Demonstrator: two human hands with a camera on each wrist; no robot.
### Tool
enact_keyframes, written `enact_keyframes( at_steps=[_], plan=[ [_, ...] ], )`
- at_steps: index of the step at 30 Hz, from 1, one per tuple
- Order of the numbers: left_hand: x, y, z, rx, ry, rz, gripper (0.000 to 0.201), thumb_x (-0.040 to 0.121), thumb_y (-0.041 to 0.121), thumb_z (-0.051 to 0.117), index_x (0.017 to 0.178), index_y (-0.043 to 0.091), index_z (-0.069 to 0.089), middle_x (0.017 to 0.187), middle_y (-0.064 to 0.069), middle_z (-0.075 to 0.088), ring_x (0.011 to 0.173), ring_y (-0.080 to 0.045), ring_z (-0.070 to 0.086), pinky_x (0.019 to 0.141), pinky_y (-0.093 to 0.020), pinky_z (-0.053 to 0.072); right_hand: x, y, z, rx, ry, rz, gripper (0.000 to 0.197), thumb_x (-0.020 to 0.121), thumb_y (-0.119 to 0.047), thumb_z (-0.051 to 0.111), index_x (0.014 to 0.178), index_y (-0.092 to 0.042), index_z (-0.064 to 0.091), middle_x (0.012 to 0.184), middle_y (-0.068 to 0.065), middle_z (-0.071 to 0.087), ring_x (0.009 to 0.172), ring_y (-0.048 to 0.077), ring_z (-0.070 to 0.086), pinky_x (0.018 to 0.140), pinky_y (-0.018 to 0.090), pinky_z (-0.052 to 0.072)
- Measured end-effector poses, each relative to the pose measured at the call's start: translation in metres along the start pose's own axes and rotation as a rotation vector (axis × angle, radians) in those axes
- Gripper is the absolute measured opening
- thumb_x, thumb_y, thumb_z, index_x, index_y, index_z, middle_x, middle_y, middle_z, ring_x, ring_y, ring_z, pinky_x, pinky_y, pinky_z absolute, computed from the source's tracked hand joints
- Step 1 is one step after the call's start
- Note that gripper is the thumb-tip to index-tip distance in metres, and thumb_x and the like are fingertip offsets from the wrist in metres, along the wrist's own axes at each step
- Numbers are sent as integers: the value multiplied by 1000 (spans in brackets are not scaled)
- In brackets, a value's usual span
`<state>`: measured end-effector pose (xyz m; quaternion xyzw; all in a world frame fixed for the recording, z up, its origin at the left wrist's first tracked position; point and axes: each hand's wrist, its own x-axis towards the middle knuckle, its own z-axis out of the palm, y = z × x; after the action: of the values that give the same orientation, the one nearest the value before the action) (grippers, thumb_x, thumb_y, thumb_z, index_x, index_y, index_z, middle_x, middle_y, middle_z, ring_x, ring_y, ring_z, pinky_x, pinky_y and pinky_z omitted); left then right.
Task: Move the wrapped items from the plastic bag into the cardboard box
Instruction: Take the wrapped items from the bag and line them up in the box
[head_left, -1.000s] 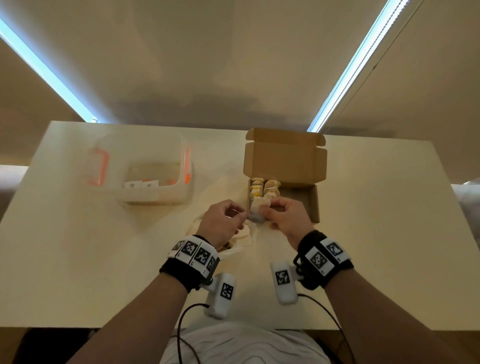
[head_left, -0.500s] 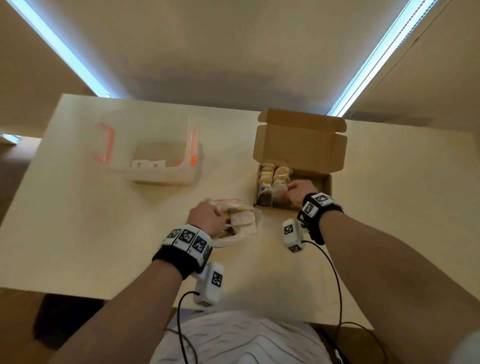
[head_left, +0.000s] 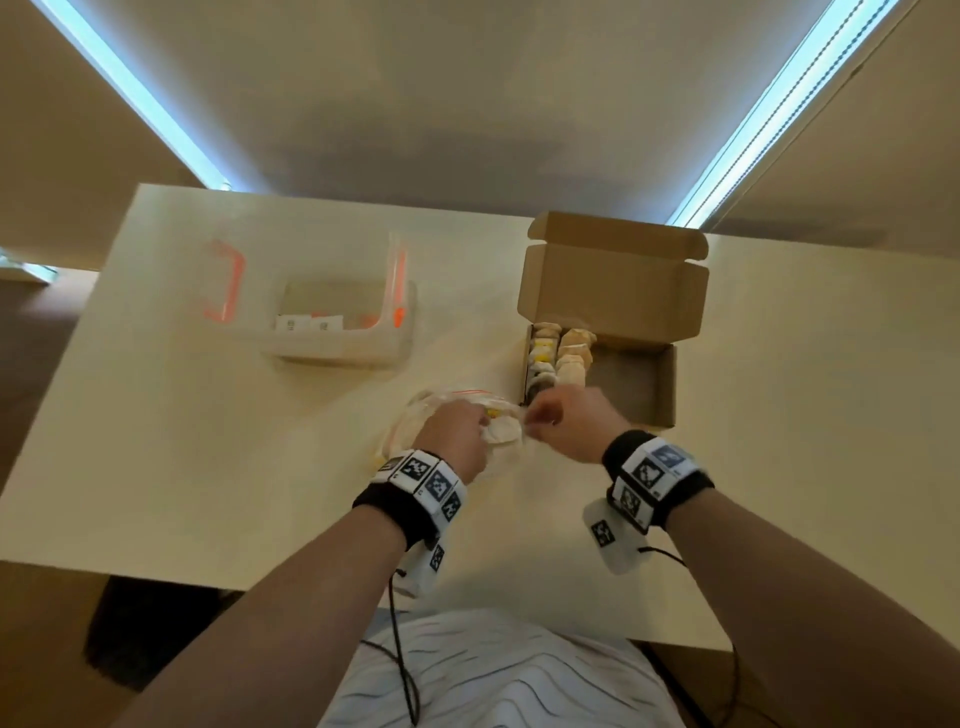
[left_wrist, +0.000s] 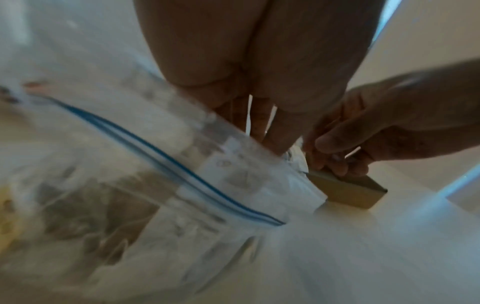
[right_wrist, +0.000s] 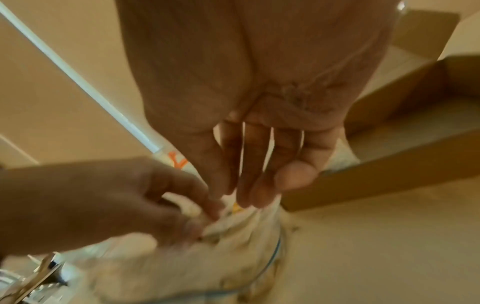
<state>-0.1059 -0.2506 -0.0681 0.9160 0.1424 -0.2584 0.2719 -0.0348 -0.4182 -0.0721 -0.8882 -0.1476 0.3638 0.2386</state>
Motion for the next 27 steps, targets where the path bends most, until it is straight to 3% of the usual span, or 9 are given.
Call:
enact_keyframes(
  at_steps=[2, 5, 10, 13, 16, 20, 24, 27],
  plan=[
    [4, 7, 6, 32, -5, 54, 41, 86, 9, 63, 124, 24, 64, 126, -3, 66, 112, -24, 63, 96, -35, 50, 2, -6, 21, -52, -81, 30, 20, 90, -31, 69, 109, -26, 67, 110, -3, 66, 98, 16, 62, 83, 26, 50],
    [9, 12, 16, 169, 1, 73, 40, 87, 14, 63, 124, 29, 63, 121, -4, 66, 104, -27, 66, 87, -42, 55, 8, -4, 42, 10, -2, 172, 32, 86, -30, 72, 115, -27, 59, 118, 4, 61, 101, 22, 61, 85, 33, 54],
    [2, 11, 11, 179, 88, 102, 21, 91, 11, 55, 98, 21, 73, 90, 2, 63, 90, -25, 63, 73, -32, 46, 7, -2, 49, 164, 46, 253, 50, 81, -36, 76, 124, -25, 52, 118, 4, 64, 106, 23, 61, 85, 33, 50],
    [-5, 2, -2, -25, 148, 76, 15, 89, 21, 60, 89, 17, 75, 91, -3, 72, 85, -24, 65, 71, -29, 48, 2, -6, 44, 240, 52, 213, 50, 81, -35, 77, 123, -26, 52, 113, 1, 67, 103, 20, 63, 82, 31, 51],
    [-14, -7, -21, -347, 186, 8, 12, 88, 23, 67, 83, 15, 74, 80, -1, 72, 74, -16, 64, 68, -26, 49, -12, -17, 29, 398, 126, 112, 46, 81, -25, 79, 121, -25, 56, 110, -4, 66, 99, 15, 64, 81, 26, 52],
    [-24, -13, -46, -890, 7, -36, 12, 93, 5, 63, 87, 10, 71, 78, -8, 70, 67, -19, 63, 60, -24, 51, -33, -41, 4, 727, 110, -114, 41, 86, -18, 75, 124, -22, 58, 116, -3, 66, 98, 13, 66, 73, 23, 56],
    [-29, -10, -53, -941, -77, 31, 9, 92, 0, 62, 90, 6, 68, 81, -11, 71, 73, -24, 64, 68, -32, 51, -36, -59, -6, 762, 196, -117, 31, 85, -23, 76, 114, -18, 68, 99, 0, 71, 86, 9, 67, 65, 19, 54],
    [-28, -8, -49, -962, -53, 55, 9, 90, -2, 64, 91, 7, 65, 81, -13, 73, 76, -27, 65, 72, -39, 51, -33, -59, -9, 767, 220, -70, 23, 85, -20, 76, 108, -17, 72, 88, -2, 72, 78, 7, 63, 63, 18, 50]
  ],
)
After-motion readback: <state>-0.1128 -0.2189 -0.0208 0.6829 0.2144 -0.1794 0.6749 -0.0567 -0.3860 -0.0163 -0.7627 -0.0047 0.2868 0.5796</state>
